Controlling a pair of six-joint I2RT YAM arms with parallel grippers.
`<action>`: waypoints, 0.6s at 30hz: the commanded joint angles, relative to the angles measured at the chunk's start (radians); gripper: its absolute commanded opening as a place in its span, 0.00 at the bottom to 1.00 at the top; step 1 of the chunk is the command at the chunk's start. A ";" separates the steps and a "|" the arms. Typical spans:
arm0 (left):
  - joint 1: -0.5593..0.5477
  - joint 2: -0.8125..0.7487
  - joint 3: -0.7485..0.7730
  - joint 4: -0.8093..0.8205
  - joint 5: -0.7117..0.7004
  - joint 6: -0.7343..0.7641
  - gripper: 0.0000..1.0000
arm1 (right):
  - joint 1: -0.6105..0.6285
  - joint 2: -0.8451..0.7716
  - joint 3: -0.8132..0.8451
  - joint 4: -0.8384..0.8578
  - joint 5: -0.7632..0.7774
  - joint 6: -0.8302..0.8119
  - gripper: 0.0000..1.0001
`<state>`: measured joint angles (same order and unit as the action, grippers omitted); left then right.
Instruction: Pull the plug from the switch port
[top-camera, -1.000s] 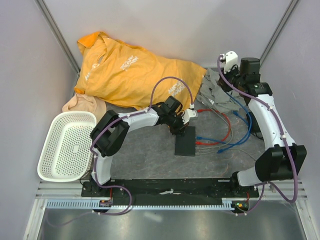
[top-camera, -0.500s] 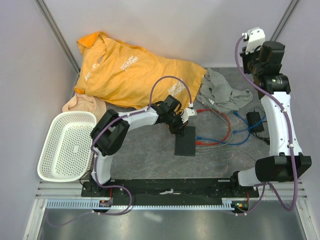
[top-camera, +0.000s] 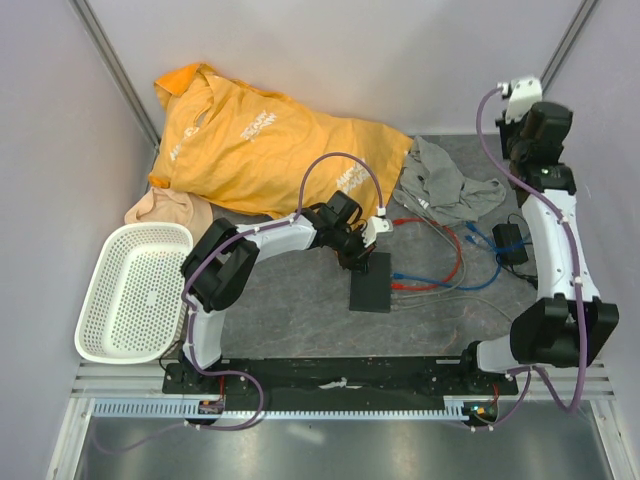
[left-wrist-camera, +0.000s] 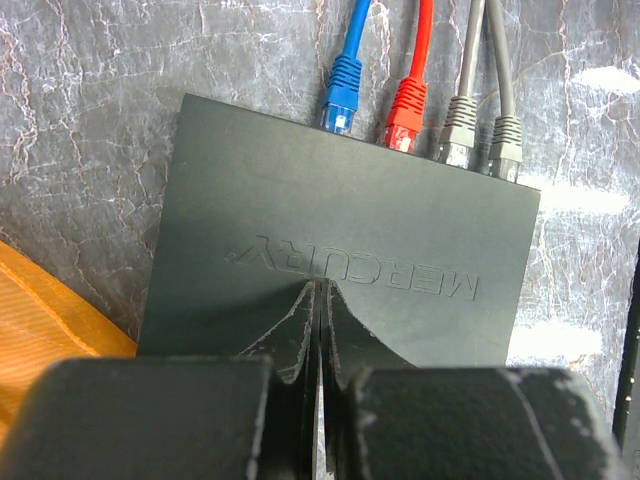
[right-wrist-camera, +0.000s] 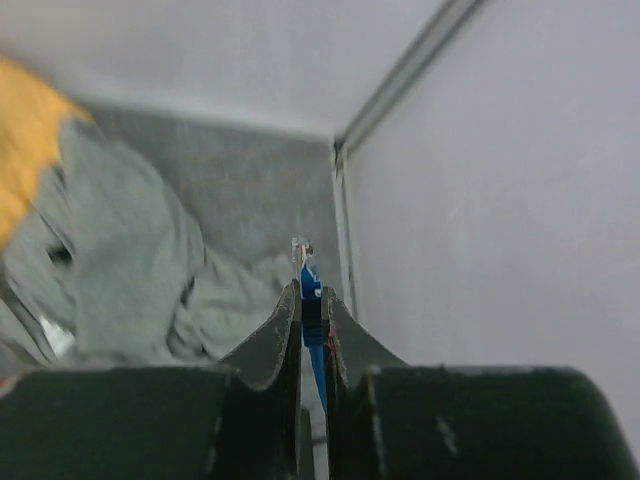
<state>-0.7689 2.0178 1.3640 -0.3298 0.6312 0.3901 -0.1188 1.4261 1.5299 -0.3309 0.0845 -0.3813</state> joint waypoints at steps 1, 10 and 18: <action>0.000 0.032 -0.054 -0.094 -0.059 -0.005 0.02 | -0.038 0.026 -0.262 0.098 0.099 -0.021 0.00; -0.006 0.019 -0.083 -0.094 -0.067 0.003 0.02 | -0.102 0.056 -0.289 0.107 0.089 0.012 0.00; -0.007 0.022 -0.083 -0.095 -0.061 0.001 0.02 | -0.104 0.098 0.077 0.112 0.115 -0.001 0.00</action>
<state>-0.7700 2.0018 1.3342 -0.3080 0.6350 0.3901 -0.2226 1.5234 1.4372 -0.3008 0.1604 -0.3851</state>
